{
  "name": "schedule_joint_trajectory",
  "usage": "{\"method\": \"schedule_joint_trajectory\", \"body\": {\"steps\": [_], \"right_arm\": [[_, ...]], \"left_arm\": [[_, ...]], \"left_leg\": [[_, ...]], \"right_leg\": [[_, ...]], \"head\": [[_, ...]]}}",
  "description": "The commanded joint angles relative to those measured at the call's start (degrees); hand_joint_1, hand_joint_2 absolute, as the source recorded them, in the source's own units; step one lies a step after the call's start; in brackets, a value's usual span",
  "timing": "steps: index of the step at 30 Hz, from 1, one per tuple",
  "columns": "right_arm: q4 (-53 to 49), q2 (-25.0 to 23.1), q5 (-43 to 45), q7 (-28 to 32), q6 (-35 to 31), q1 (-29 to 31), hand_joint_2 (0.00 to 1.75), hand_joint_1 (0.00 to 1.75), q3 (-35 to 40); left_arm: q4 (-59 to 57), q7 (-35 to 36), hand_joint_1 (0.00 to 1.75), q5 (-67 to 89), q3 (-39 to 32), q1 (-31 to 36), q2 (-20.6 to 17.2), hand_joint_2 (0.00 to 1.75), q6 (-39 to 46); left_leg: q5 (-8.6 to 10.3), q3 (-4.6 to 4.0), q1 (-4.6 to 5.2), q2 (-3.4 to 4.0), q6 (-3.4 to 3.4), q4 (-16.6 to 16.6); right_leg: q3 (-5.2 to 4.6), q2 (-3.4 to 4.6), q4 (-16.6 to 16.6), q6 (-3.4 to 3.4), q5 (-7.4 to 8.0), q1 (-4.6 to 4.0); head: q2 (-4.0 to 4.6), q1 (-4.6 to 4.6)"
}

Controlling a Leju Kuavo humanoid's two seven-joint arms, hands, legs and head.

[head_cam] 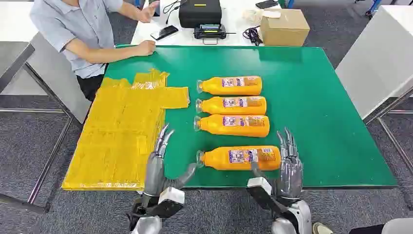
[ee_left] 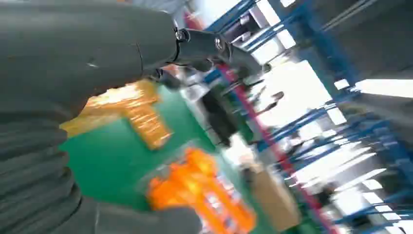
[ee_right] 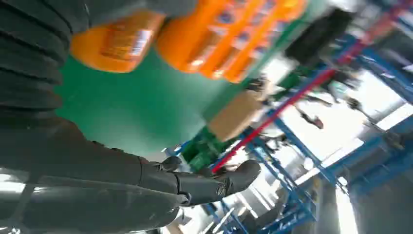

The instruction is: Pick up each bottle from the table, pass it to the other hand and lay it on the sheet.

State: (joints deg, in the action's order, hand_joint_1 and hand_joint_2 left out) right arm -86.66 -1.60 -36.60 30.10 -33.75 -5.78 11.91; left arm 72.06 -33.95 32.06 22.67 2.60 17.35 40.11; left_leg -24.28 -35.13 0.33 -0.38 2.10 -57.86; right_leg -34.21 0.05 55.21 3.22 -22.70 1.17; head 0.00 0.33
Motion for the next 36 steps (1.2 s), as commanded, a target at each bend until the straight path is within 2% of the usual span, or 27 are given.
{"method": "schedule_joint_trajectory", "body": {"steps": [1, 2, 3, 4, 5, 6, 7, 8, 9, 10, 11, 12, 13, 14, 15, 16, 17, 18, 19, 20, 21, 26, 27, 28, 33, 36], "right_arm": [[-1.2, -0.8, 1.5, 1.2, -0.5, 2.5, 1.75, 1.75, 2.1], [-1.1, -0.9, 1.8, 1.3, -0.9, 2.4, 1.75, 1.57, 1.8], [-0.8, -1.8, 2.2, 1.1, -2.2, 2.5, 1.75, 0.00, 1.5], [-0.4, -2.0, 2.3, 1.3, -2.4, 2.8, 1.75, 0.00, 1.9], [-0.2, -1.8, 2.6, 1.4, -2.3, 3.0, 1.75, 0.45, 2.1], [0.2, -1.1, 2.5, 1.3, -1.3, 3.3, 1.75, 1.64, 2.9], [0.7, -0.1, 1.8, 1.0, -0.6, 3.6, 1.75, 0.72, 3.7], [0.8, -0.2, 2.0, 0.8, -0.8, 3.6, 1.75, 0.00, 3.5], [0.6, -0.6, 4.0, 0.3, 0.3, 3.3, 1.75, 0.00, 3.4], [0.6, 0.3, 3.9, 0.2, 1.8, 3.4, 1.75, 0.09, 4.0], [0.6, 0.4, 4.0, 0.2, 1.8, 3.3, 1.75, 0.00, 3.7], [0.1, -0.8, 5.9, 0.7, 0.9, 3.3, 1.75, 0.00, 2.8], [0.0, -0.8, 6.0, 0.6, 1.5, 3.5, 1.75, 0.00, 3.2], [0.0, -0.8, 6.0, 0.6, 1.5, 3.5, 1.75, 0.00, 3.2], [-0.2, -0.2, 5.3, 0.0, 2.5, 3.6, 1.75, 0.00, 3.7], [-0.2, 0.9, 5.0, -0.3, 4.3, 3.7, 1.75, 1.31, 4.4], [-0.3, 0.5, 5.2, -0.3, 4.1, 3.6, 1.75, 0.14, 3.8], [-0.5, -0.8, 6.1, -0.2, 3.0, 3.4, 1.75, 0.00, 2.7], [-0.3, 0.2, 6.0, -0.8, 5.3, 3.6, 1.75, 0.00, 3.8], [-0.1, 0.9, 5.4, -0.9, 6.3, 3.7, 1.75, 0.21, 4.2], [0.3, 0.5, 5.4, -0.7, 5.7, 3.7, 1.75, 0.00, 3.7], [0.4, 0.0, 5.3, -0.5, 5.2, 3.7, 1.75, 0.00, 3.5], [0.7, -0.5, 4.6, -1.1, 4.1, 3.6, 1.75, 0.00, 3.1], [1.9, -0.2, 1.2, -4.6, 4.3, 3.7, 1.75, 0.00, 3.1], [6.9, 4.5, -10.5, -8.0, 3.0, 3.7, 1.75, 0.00, 4.8], [10.3, 9.0, -17.9, -14.7, 8.4, 4.8, 1.75, 0.00, 6.6]], "left_arm": [[-0.8, -0.8, 1.48, -3.1, -1.6, 2.1, 2.6, 1.75, -0.1], [-0.8, -1.6, 0.00, -3.9, -1.7, 2.2, 2.5, 1.75, -0.1], [0.8, -4.7, 0.00, -4.3, -4.8, 1.7, 2.6, 1.75, -0.1], [0.6, -5.6, 0.00, -4.1, -5.0, 1.9, 2.6, 1.75, -0.1], [0.2, -5.3, 0.09, -4.7, -4.5, 2.0, 2.6, 1.75, -0.1], [-0.1, -5.1, 1.75, -3.9, -3.6, 2.1, 2.6, 1.75, -0.1], [-0.6, -5.2, 1.75, -4.3, -2.1, 2.4, 2.6, 1.75, -0.1], [0.4, -4.9, 0.00, -4.7, -2.7, 1.9, 2.6, 1.75, -0.1], [1.1, -4.2, 0.00, -6.3, -2.7, 1.9, 2.6, 1.75, -0.1], [0.1, -4.9, 1.55, -6.4, -1.6, 2.3, 2.6, 1.75, -0.1], [0.4, -5.3, 1.54, -5.6, -1.7, 2.2, 2.6, 1.75, -0.1], [0.9, -5.0, 1.33, -6.2, -1.3, 1.9, 2.6, 1.75, -0.1], [0.5, -4.3, 1.33, -7.0, -0.4, 2.0, 2.6, 1.75, -0.1], [0.5, -4.3, 0.07, -7.0, -0.4, 2.0, 2.6, 1.75, -0.1], [0.3, -4.3, 0.00, -7.8, -0.8, 2.3, 2.6, 1.75, -0.1], [0.0, -4.4, 0.03, -7.7, 0.0, 2.6, 2.1, 1.75, -0.1], [-0.2, -4.0, 0.10, -6.8, 0.3, 2.6, 2.0, 1.75, -0.1], [0.1, -3.1, 0.00, -8.4, 0.3, 2.5, 2.0, 1.75, -0.1], [0.1, -3.4, 0.00, -9.6, 0.2, 2.6, 2.0, 1.75, -0.1], [-0.2, -3.7, 0.00, -8.8, 0.8, 2.8, 1.5, 1.75, -0.1], [-0.1, -3.5, 0.00, -7.5, 0.5, 2.6, 1.7, 1.75, -0.1], [-0.3, -3.2, 0.00, -7.4, 0.9, 2.5, 1.5, 1.75, -0.1], [-0.7, -0.9, 0.00, -7.5, 2.2, 2.5, 0.9, 1.75, -0.1], [-1.6, 1.1, 0.00, -7.2, 2.9, 2.8, 0.1, 1.75, -0.1], [-2.6, 2.2, 0.00, -10.1, 4.4, 3.0, -0.9, 1.75, -0.1], [-0.4, 5.8, 0.00, -10.8, 6.9, 2.3, -1.5, 1.75, -0.5]], "left_leg": [[-0.03, 0.06, -0.06, 0.05, -0.07, 0.0], [-0.11, 0.14, -0.11, 0.04, -0.12, -0.1], [-0.03, 0.08, -0.05, -0.02, -0.08, 0.0], [-0.12, 0.18, -0.10, 0.07, -0.13, -0.1], [-0.13, 0.20, -0.10, 0.09, -0.12, -0.1], [-0.05, 0.07, -0.06, 0.08, -0.07, 0.0], [-0.13, 0.22, -0.10, 0.12, -0.12, 0.0], [-0.16, 0.23, -0.10, 0.12, -0.13, -0.1], [-0.15, 0.25, -0.09, 0.09, -0.13, -0.1], [-0.07, 0.14, -0.08, 0.01, -0.10, 0.0], [-0.04, 0.08, -0.06, -0.01, -0.08, 0.0], [-0.10, 0.20, -0.09, 0.01, -0.12, 0.0], [-0.03, 0.06, -0.05, -0.03, -0.07, 0.0], [-0.11, 0.20, -0.07, -0.02, -0.13, 0.0], [-0.10, 0.15, -0.07, 0.00, -0.11, -0.1], [-0.16, 0.23, -0.10, 0.03, -0.14, -0.1], [-0.11, 0.17, -0.06, 0.00, -0.12, -0.1], [-0.07, 0.13, -0.07, 0.00, -0.10, 0.0], [-0.13, 0.23, -0.11, 0.00, -0.14, -0.1], [-0.07, 0.16, -0.06, -0.01, -0.11, 0.0], [-0.05, 0.12, -0.06, -0.03, -0.09, 0.0], [-0.11, 0.21, -0.08, 0.00, -0.12, 0.0], [-0.17, 0.28, -0.10, 0.02, -0.14, -0.1], [-0.10, 0.25, -0.08, 0.00, -0.12, 0.0], [-0.08, 0.34, -0.09, -0.02, -0.12, 0.1], [-0.10, 0.33, -0.10, -0.02, -0.11, 0.1]], "right_leg": [[0.04, 0.02, 0.0, -0.08, -0.02, -0.06], [0.14, -0.02, 0.1, -0.14, -0.10, -0.12], [0.08, -0.04, 0.0, -0.08, -0.05, -0.05], [0.16, 0.04, 0.0, -0.14, -0.09, -0.10], [0.18, 0.06, 0.0, -0.13, -0.10, -0.10], [0.05, 0.07, 0.0, -0.08, -0.03, -0.06], [0.20, 0.10, 0.0, -0.13, -0.09, -0.10], [0.22, 0.09, 0.0, -0.15, -0.12, -0.10], [0.25, 0.06, 0.0, -0.14, -0.12, -0.10], [0.15, -0.01, 0.0, -0.11, -0.08, -0.07], [0.10, -0.02, 0.0, -0.08, -0.04, -0.06], [0.22, -0.01, 0.0, -0.13, -0.10, -0.09], [0.08, -0.04, 0.0, -0.07, -0.05, -0.05], [0.22, -0.05, 0.0, -0.14, -0.13, -0.08], [0.16, -0.01, 0.0, -0.12, -0.10, -0.07], [0.23, 0.01, 0.1, -0.16, -0.15, -0.10], [0.17, -0.01, 0.0, -0.12, -0.12, -0.07], [0.13, -0.01, 0.0, -0.10, -0.08, -0.07], [0.26, -0.03, 0.0, -0.15, -0.13, -0.11], [0.16, -0.03, 0.0, -0.11, -0.09, -0.06], [0.13, -0.04, 0.0, -0.09, -0.07, -0.07], [0.22, -0.02, 0.0, -0.12, -0.12, -0.08], [0.29, 0.00, 0.0, -0.15, -0.17, -0.10], [0.26, -0.02, 0.0, -0.12, -0.11, -0.08], [0.37, -0.03, -0.1, -0.12, -0.09, -0.09], [0.39, -0.03, -0.1, -0.10, -0.09, -0.10]], "head": [[0.00, 0.00], [0.00, 0.00], [0.00, 0.02], [0.00, 0.02], [0.00, 0.00], [0.00, 0.02], [0.00, 0.02], [0.00, 0.02], [0.00, 0.02], [0.00, 0.02], [0.00, 0.00], [0.00, 0.02], [0.00, 0.02], [0.00, 0.02], [0.00, 0.02], [0.00, 0.02], [0.00, 0.00], [0.00, 0.02], [0.00, 0.02], [0.00, 0.00], [0.00, 0.02], [0.00, 0.00], [0.00, 0.02], [0.00, 0.00], [0.00, 0.00], [0.00, 0.00]]}}
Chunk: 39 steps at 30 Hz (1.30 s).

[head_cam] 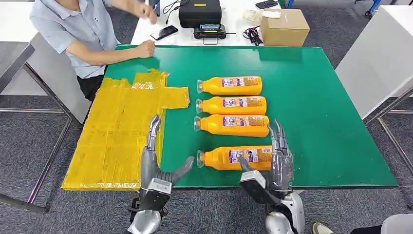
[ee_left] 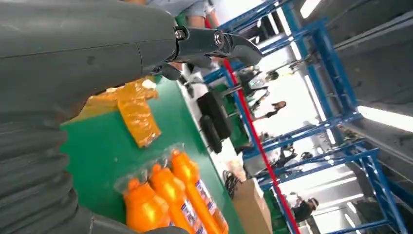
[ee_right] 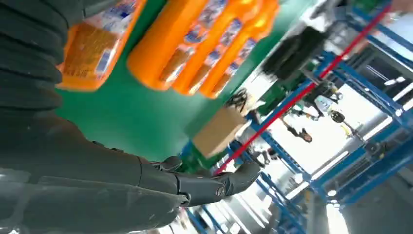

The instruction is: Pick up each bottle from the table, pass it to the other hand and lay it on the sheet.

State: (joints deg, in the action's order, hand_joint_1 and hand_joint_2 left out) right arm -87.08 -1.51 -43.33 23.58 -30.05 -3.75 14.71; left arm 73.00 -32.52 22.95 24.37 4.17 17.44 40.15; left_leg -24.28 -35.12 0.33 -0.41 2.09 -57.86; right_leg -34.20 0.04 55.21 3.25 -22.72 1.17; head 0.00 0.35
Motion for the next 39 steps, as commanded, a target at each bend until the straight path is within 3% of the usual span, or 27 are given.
{"method": "schedule_joint_trajectory", "body": {"steps": [1, 13, 27, 39], "right_arm": [[11.6, 9.8, -12.2, -9.0, 5.4, 3.1, 1.75, 0.00, 4.0], [14.5, 14.3, -14.7, -12.8, 13.1, 6.9, 1.75, 0.00, 4.8], [21.8, 13.4, -14.0, -12.3, 15.6, 13.5, 1.75, 0.00, 8.7], [24.5, 13.9, -11.5, -12.2, 18.5, 15.0, 1.75, 0.00, 11.2]], "left_arm": [[-1.2, 5.1, 0.00, -2.1, 5.7, 0.7, -1.6, 1.75, -0.9], [-2.0, 6.9, 0.00, -4.4, 8.1, 1.7, -3.9, 1.75, -3.5], [-3.1, 6.3, 0.00, -5.7, 10.0, 3.5, -3.8, 1.75, -3.6], [-4.5, 6.7, 0.00, -6.1, 11.6, 4.6, -3.7, 1.75, -4.1]], "left_leg": [[-0.08, 0.29, -0.06, 0.00, -0.08, 0.1], [-0.11, 0.23, -0.01, 0.01, -0.11, 0.0], [-0.15, 0.31, -0.04, 0.17, -0.14, 0.0], [-0.11, 0.29, -0.04, 0.02, -0.11, 0.0]], "right_leg": [[0.33, -0.02, -0.1, -0.09, -0.05, -0.07], [0.27, 0.01, -0.1, -0.10, -0.08, -0.04], [0.30, 0.16, -0.1, -0.14, -0.07, -0.07], [0.33, 0.02, -0.1, -0.12, -0.08, -0.06]], "head": [[0.00, -0.02], [0.00, -0.02], [0.00, 0.00], [0.00, 0.00]]}}
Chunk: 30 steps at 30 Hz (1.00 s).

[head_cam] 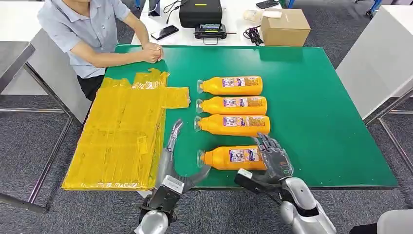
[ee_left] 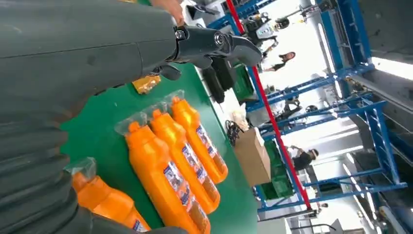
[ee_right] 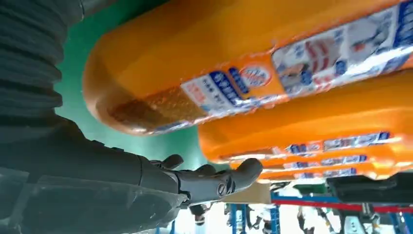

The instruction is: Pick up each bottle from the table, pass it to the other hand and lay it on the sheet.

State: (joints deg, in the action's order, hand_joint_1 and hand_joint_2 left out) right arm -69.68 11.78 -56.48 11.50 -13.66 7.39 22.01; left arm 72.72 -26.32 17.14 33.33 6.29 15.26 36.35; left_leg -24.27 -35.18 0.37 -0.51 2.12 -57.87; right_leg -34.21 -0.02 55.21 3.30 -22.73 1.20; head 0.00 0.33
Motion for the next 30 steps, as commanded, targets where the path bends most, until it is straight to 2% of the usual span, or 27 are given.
{"method": "schedule_joint_trajectory", "body": {"steps": [1, 6, 11, 15, 20, 30], "right_arm": [[7.3, 0.7, 2.0, -0.2, 2.5, 4.0, 1.75, 0.00, 4.2], [8.6, 1.5, 2.8, -1.1, 4.7, 4.7, 1.75, 0.00, 4.8], [9.2, 3.4, 4.8, -2.9, 9.5, 6.3, 1.75, 0.00, 7.4], [9.1, 3.7, 4.8, -3.1, 9.8, 6.6, 1.75, 0.00, 7.5], [9.8, 5.9, 5.9, -5.2, 12.9, 9.1, 1.75, 0.00, 9.8], [9.0, 9.3, 5.5, -4.7, 17.6, 14.3, 1.75, 0.00, 15.1]], "left_arm": [[-4.2, 0.7, 0.00, -0.3, 2.7, 2.5, -1.5, 1.75, -0.3], [-4.4, 1.0, 0.00, -0.3, 2.9, 2.6, -1.6, 1.75, -0.4], [-4.5, 1.5, 0.00, 0.1, 3.3, 2.6, -1.6, 1.75, -0.8], [-4.6, 1.5, 0.00, 0.1, 3.4, 2.6, -1.6, 1.75, -0.8], [-5.2, 1.6, 0.00, -0.1, 3.8, 2.8, -1.6, 1.75, -1.5], [-6.3, 1.5, 0.00, -0.4, 3.9, 3.9, -1.0, 1.75, -1.8]], "left_leg": [[-0.08, 0.26, -0.06, 0.08, -0.11, 0.0], [-0.10, 0.31, -0.08, 0.12, -0.13, 0.1], [-0.02, 0.16, -0.03, 0.03, -0.06, 0.1], [-0.05, 0.30, -0.05, 0.04, -0.09, 0.1], [-0.06, 0.36, -0.04, 0.05, -0.10, 0.0], [-0.02, 0.32, 0.00, 0.06, -0.06, 0.0]], "right_leg": [[0.25, 0.05, -0.1, -0.14, -0.05, -0.07], [0.30, 0.08, -0.1, -0.16, -0.05, -0.09], [0.15, 0.01, -0.1, -0.08, -0.02, -0.03], [0.29, 0.00, -0.1, -0.11, -0.04, -0.06], [0.35, 0.02, -0.1, -0.12, -0.05, -0.05], [0.32, 0.03, 0.0, -0.08, 0.00, -0.03]], "head": [[0.00, 0.02], [0.00, 0.02], [0.00, 0.02], [0.00, 0.02], [0.00, 0.02], [0.00, 0.00]]}}
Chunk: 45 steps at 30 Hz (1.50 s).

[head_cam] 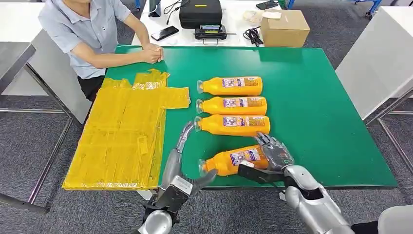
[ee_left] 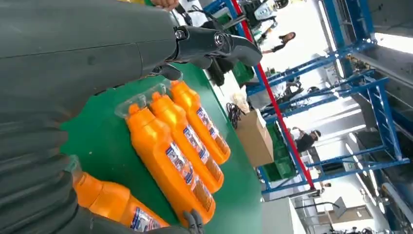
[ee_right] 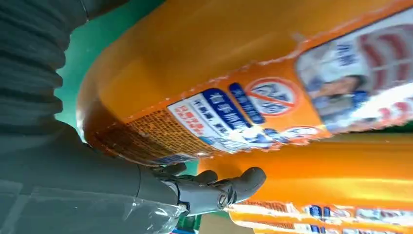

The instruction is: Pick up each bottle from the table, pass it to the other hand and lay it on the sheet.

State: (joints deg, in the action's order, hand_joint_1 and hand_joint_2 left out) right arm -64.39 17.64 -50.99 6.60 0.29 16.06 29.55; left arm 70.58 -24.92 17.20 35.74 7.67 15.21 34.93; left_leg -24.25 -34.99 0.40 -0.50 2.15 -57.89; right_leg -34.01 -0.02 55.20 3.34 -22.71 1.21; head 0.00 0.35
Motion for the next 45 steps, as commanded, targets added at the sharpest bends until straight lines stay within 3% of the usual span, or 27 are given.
{"method": "schedule_joint_trajectory", "body": {"steps": [1, 8, 9, 10, 11, 18, 26, 35, 38, 41, 45], "right_arm": [[3.9, 3.9, 0.5, 0.2, 4.3, 6.6, 1.75, 0.00, 8.7], [3.9, 4.8, 2.3, 0.6, 5.7, 8.0, 1.75, 0.00, 10.0], [3.7, 5.7, 3.5, 0.9, 5.8, 8.6, 1.75, 1.36, 11.3], [3.6, 6.0, 3.8, 1.0, 5.5, 8.5, 1.75, 1.40, 11.4], [3.5, 6.5, 4.1, 1.2, 5.5, 8.4, 1.75, 1.75, 11.7], [1.6, 8.6, 8.5, 3.7, 5.5, 6.3, 1.75, 1.75, 11.9], [0.0, 7.6, 13.1, 6.7, 3.1, 3.2, 1.75, 1.75, 9.2], [-1.8, 4.1, 15.4, 8.7, -0.2, -0.3, 1.75, 1.75, 4.1], [-3.3, -0.7, 18.6, 10.1, -3.0, -3.2, 1.75, 1.75, -2.1], [-6.4, -4.5, 18.4, 10.3, -8.4, -6.6, 1.75, 1.75, -7.5], [-7.0, -4.6, 18.0, 10.3, -8.3, -6.9, 1.75, 1.75, -8.3]], "left_arm": [[-4.4, 0.0, 0.00, -0.8, 1.5, 2.7, -0.8, 1.75, -0.3], [-4.7, -0.2, 0.00, -1.2, 1.7, 3.1, -0.7, 1.75, -0.4], [-4.6, -0.4, 0.00, -1.6, 1.9, 3.3, -0.6, 1.75, -0.4], [-4.7, -0.4, 0.00, -1.7, 2.1, 3.4, -0.5, 1.75, -0.5], [-4.7, -0.5, 0.00, -1.7, 2.3, 3.6, -0.5, 1.75, -0.5], [-5.4, -0.9, 0.00, -2.0, 2.9, 4.3, -0.3, 1.75, -0.3], [-5.6, -1.9, 0.00, -1.7, 3.9, 5.0, -0.3, 1.75, 0.5], [-3.9, -4.7, 0.00, -3.4, 2.6, 4.1, -0.1, 1.75, 4.0], [-0.8, -12.0, 0.00, -11.7, -0.2, 2.0, 0.9, 1.75, 5.1], [3.2, -13.7, 0.00, -20.3, 1.0, -0.3, -0.9, 1.75, 3.4], [4.2, -13.7, 0.00, -20.7, 1.7, -0.8, -1.5, 1.75, 3.8]], "left_leg": [[-0.08, 0.21, -0.06, 0.07, -0.12, 0.0], [-0.04, 0.11, -0.03, 0.04, -0.08, 0.0], [-0.10, 0.21, -0.06, 0.08, -0.13, 0.0], [-0.07, 0.13, -0.04, 0.09, -0.10, 0.0], [-0.06, 0.10, -0.02, 0.05, -0.09, 0.0], [-0.10, 0.20, -0.06, -0.01, -0.13, 0.0], [-0.06, 0.11, -0.07, -0.06, -0.10, 0.0], [-0.08, 0.09, -0.07, 0.01, -0.10, 0.0], [-0.05, 0.03, -0.08, 0.02, -0.08, 0.0], [-0.14, 0.11, -0.10, 0.14, -0.15, 0.0], [-0.18, 0.19, -0.12, 0.10, -0.18, 0.0]], "right_leg": [[0.19, 0.03, 0.0, -0.16, -0.06, -0.07], [0.11, 0.03, 0.0, -0.09, -0.02, -0.04], [0.21, 0.05, 0.0, -0.15, -0.07, -0.07], [0.12, 0.08, 0.0, -0.11, -0.03, -0.05], [0.10, 0.03, 0.0, -0.10, -0.05, -0.03], [0.23, -0.01, 0.0, -0.15, -0.09, -0.08], [0.15, -0.06, 0.0, -0.12, -0.05, -0.08], [0.11, 0.01, 0.0, -0.12, -0.05, -0.08], [0.04, 0.03, -0.1, -0.09, -0.01, -0.09], [0.12, 0.13, 0.0, -0.17, -0.07, -0.12], [0.20, 0.09, 0.0, -0.21, -0.13, -0.13]], "head": [[0.00, 0.00], [0.00, 0.02], [0.00, -0.02], [0.00, 0.00], [0.00, 0.00], [0.00, 0.00], [0.00, 0.00], [0.00, 0.00], [0.00, -0.02], [0.00, 0.00], [0.00, -0.02]]}}
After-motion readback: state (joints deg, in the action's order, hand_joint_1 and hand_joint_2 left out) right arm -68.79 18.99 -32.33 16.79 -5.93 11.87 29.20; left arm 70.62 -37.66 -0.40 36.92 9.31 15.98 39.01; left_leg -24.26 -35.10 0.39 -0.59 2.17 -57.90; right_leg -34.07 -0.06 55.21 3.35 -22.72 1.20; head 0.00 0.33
